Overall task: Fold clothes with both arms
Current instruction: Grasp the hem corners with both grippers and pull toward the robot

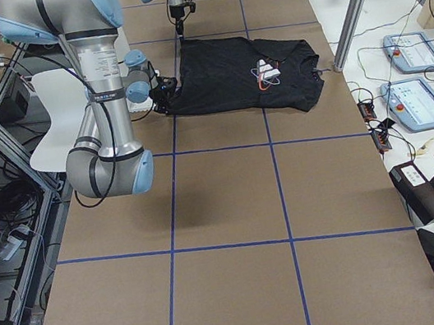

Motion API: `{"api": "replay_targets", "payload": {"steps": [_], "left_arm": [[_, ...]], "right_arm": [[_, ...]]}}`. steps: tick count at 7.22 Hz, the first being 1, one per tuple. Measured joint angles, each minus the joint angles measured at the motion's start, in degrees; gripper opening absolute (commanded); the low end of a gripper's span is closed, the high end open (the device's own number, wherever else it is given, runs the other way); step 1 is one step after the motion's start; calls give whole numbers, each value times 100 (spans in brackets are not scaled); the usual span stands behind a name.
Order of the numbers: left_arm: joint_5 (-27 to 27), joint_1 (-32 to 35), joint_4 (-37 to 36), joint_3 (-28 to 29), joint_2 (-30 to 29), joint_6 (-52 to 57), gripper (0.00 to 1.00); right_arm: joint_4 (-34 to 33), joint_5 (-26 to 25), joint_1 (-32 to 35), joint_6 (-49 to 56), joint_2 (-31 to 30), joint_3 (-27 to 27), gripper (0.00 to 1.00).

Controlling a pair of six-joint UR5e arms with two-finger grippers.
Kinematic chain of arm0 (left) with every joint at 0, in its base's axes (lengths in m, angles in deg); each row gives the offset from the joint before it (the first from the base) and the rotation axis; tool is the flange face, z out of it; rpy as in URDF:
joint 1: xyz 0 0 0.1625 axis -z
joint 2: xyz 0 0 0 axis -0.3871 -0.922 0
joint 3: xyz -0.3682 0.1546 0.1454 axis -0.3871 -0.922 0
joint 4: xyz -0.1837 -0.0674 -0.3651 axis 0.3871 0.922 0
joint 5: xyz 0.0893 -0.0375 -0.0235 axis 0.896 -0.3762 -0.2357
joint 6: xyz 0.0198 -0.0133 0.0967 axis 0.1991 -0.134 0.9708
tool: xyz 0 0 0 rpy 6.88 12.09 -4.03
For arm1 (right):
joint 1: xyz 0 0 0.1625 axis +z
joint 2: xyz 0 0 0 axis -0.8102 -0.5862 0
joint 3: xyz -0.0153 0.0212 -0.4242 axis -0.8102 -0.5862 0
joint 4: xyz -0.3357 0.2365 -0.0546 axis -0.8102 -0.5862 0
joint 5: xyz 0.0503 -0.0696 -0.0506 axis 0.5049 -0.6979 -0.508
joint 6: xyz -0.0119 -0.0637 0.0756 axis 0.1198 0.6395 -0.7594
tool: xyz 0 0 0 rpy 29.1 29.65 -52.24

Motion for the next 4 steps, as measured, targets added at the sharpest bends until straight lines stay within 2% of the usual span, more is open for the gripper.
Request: {"api": "replay_targets", "payload": {"steps": [1, 3, 4], "left_arm": [[0, 0, 0, 0, -1, 0, 0], [0, -3, 0, 0, 0, 4, 0], [0, -5, 0, 0, 1, 4, 0]], "right_arm": [[0, 0, -8, 0, 24, -17, 38], [0, -4, -9, -10, 155, -111, 18], [-2, -2, -8, -17, 182, -136, 11]]}}
